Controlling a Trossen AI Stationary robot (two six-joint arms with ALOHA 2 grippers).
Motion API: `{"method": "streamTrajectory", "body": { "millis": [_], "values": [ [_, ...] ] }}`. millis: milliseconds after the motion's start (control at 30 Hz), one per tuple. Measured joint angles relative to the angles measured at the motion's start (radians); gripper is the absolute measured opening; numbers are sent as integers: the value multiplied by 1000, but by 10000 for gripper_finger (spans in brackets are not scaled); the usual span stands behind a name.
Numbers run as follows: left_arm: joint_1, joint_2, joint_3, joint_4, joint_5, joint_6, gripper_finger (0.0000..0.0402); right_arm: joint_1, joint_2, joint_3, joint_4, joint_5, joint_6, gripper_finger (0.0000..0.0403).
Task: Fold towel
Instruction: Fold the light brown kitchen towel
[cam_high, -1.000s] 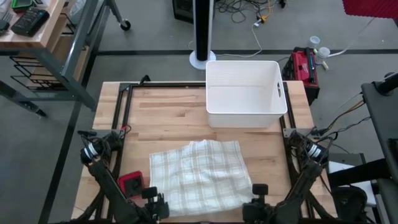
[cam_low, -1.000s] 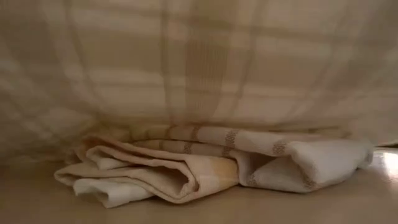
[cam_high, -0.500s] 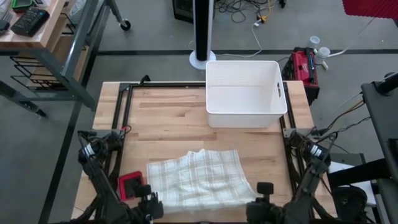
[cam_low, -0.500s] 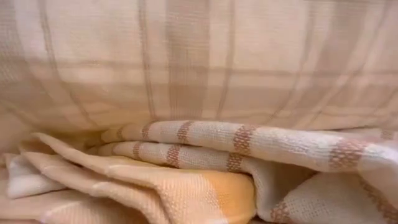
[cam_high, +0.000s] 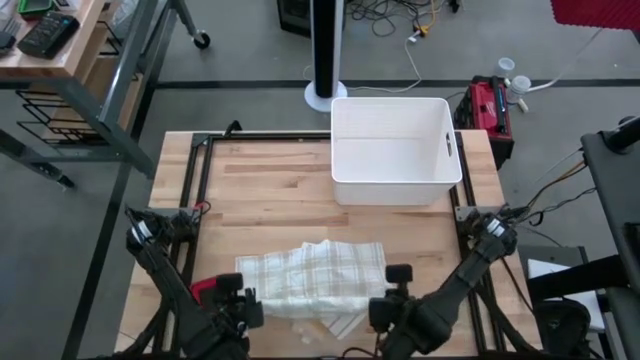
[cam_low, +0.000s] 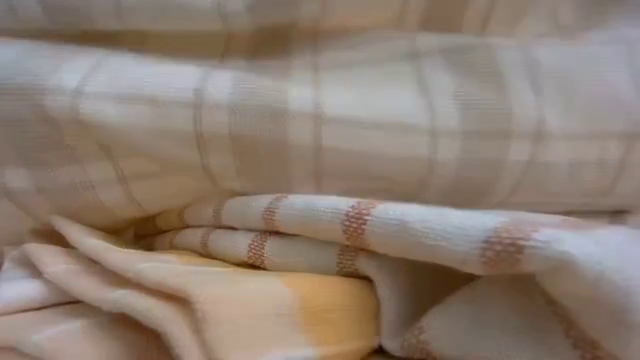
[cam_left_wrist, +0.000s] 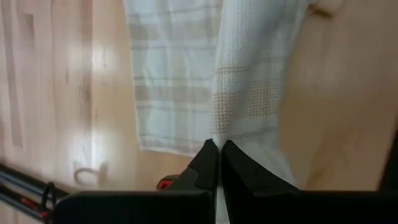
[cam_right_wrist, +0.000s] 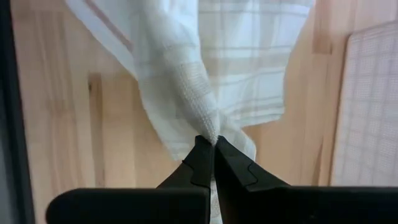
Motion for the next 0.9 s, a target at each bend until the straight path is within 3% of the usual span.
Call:
{"method": "streamTrajectory", "body": {
  "millis": [333,600,900],
  "values": [
    [35,-179,-248,24,5,-78,0,-73,-62,-52,5,60,-41,0],
    [83,-391,-533,275,0,-120,0,-137,-138,-199,11,89,-38,0],
    [195,-522,-770,472,-19,-87,16,-233,-152,-330,52,100,-75,1]
  ]
}}
